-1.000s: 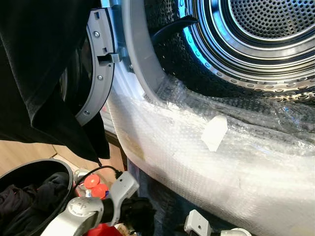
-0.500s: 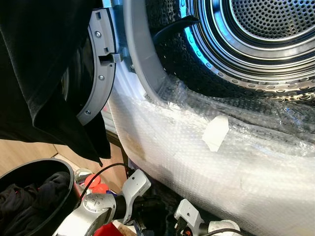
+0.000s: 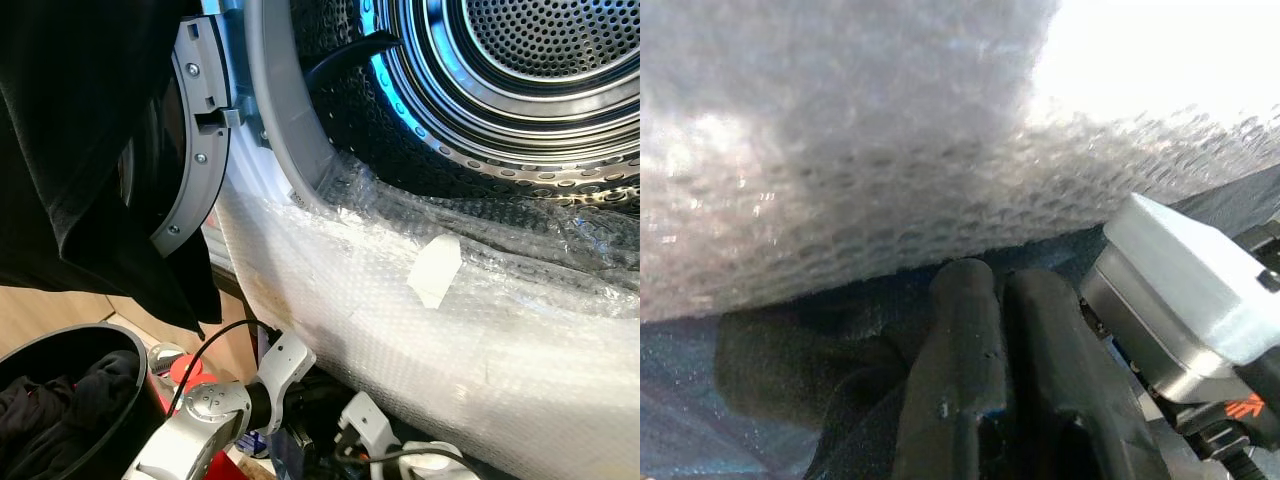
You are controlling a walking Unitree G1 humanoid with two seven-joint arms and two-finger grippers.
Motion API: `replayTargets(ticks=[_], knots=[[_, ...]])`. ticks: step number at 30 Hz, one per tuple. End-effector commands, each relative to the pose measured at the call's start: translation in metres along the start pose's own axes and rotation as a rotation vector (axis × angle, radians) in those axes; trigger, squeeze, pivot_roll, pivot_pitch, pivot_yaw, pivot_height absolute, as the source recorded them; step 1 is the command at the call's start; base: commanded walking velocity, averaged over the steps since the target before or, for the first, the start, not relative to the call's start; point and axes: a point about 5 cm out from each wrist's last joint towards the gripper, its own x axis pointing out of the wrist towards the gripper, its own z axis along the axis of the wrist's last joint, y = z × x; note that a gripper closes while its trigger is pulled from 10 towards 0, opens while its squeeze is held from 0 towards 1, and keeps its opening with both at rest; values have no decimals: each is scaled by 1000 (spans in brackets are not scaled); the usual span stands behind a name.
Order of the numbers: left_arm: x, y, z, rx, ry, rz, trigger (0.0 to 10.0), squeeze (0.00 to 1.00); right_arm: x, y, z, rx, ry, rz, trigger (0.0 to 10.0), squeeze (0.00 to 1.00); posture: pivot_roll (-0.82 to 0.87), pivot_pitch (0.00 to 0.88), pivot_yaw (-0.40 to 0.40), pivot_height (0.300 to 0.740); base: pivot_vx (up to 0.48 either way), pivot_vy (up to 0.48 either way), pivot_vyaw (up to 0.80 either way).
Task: Clothes washing
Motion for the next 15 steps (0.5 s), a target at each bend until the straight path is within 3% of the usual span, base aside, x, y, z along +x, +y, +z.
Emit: replayTargets(ticks=[1, 4, 7, 9, 11, 15], knots=[[-2, 4, 8, 10, -29, 8, 0, 0, 2, -2, 2, 29, -3, -39, 10000, 0, -31, 0, 1, 740, 0, 0, 0], [-3, 4, 11, 8, -44, 8, 0, 0, 5, -1, 5, 103, -34, -57, 10000, 0, -29, 0, 2, 740, 0, 0, 0], [-3, 5, 12, -3, -55, 8, 0, 0, 5, -2, 4, 116, -30, -75, 10000, 0, -37, 0, 6, 740, 0, 0, 0], [-4, 4, 12, -5, -56, 5, 0, 0, 5, -5, 2, 127, -24, -111, 10000, 0, -37, 0, 6, 740, 0, 0, 0], [-4, 4, 13, -5, -56, 1, 0, 0, 4, -17, -1, 201, -32, -222, 10000, 0, -37, 0, 5, 740, 0, 0, 0], [-4, 5, 13, -4, -55, 2, 0, 0, 2, -22, 1, 275, -66, -258, 10000, 0, -37, 0, 5, 740, 0, 0, 0]])
